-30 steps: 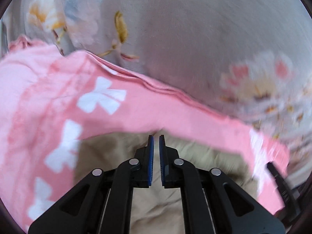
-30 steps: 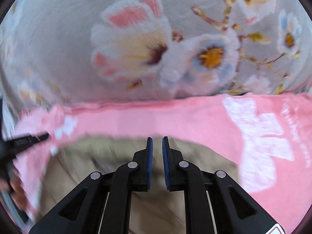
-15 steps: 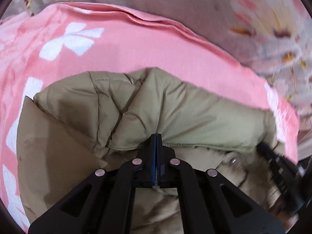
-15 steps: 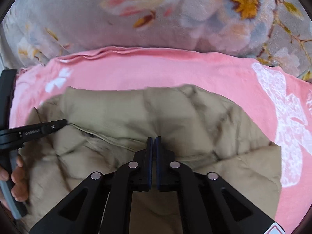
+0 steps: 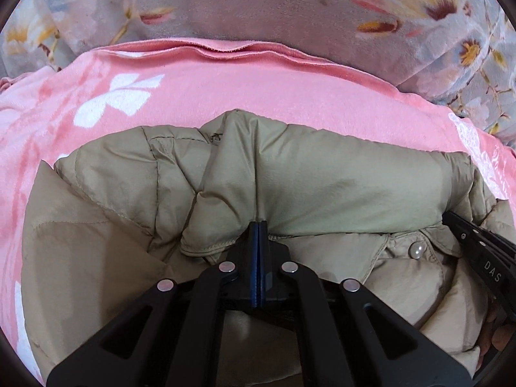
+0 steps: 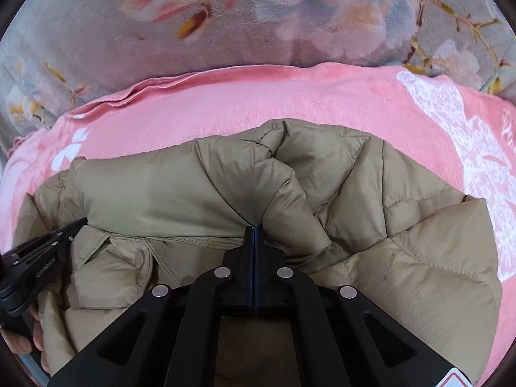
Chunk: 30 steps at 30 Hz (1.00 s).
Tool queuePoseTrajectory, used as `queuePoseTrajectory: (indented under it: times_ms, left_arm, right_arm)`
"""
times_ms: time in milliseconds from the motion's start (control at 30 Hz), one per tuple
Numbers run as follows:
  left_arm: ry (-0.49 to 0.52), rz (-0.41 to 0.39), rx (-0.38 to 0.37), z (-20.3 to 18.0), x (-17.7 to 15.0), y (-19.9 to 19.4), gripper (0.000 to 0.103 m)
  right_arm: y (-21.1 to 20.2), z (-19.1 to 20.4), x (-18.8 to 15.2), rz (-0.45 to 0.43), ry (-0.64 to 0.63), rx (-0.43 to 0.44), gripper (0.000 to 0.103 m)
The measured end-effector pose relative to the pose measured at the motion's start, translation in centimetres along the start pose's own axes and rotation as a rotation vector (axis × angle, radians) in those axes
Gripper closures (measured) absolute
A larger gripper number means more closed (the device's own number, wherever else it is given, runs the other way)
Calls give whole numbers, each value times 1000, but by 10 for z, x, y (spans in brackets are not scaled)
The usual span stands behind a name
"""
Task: Fold large clothes
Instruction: 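Lower the folded hem onto the jacket near the collar with both grippers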
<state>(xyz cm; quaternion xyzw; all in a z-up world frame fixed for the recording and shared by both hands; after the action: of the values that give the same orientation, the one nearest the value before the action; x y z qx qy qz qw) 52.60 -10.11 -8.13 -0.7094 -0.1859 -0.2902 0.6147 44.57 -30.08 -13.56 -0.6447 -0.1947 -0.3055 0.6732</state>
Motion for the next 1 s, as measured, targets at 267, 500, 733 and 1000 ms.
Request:
queuePoseTrajectory:
  times_ms: [267,500,733,1000]
  left_arm:
    - [25,-15,33,-8,0,2,103]
    - [22,-17,31,-7,0,2,103]
    - [26,-18,36,-8,0,2,103]
    - [36,-21,42,-9,1,3,103]
  right_arm:
    - [2,1,2,0,-18,-20,103]
    - [3,0,2,1,-4,-5,103]
    - [3,0,2,4,-4,-5,103]
    - [4,-1,4,6,2,0,103]
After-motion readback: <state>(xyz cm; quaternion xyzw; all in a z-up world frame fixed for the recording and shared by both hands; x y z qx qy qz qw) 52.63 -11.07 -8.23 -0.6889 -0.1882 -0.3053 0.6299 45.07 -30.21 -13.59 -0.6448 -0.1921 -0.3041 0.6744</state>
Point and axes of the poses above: each gripper's, at about its wrist camera, not at the fingertips, and y roughly the way its jaws point, z to its left, x to its top, the point moved 1 cm from there along y, roughly the way its jaws point, and after that the axes turned 2 degrees about -y, right-handed, at the moved point
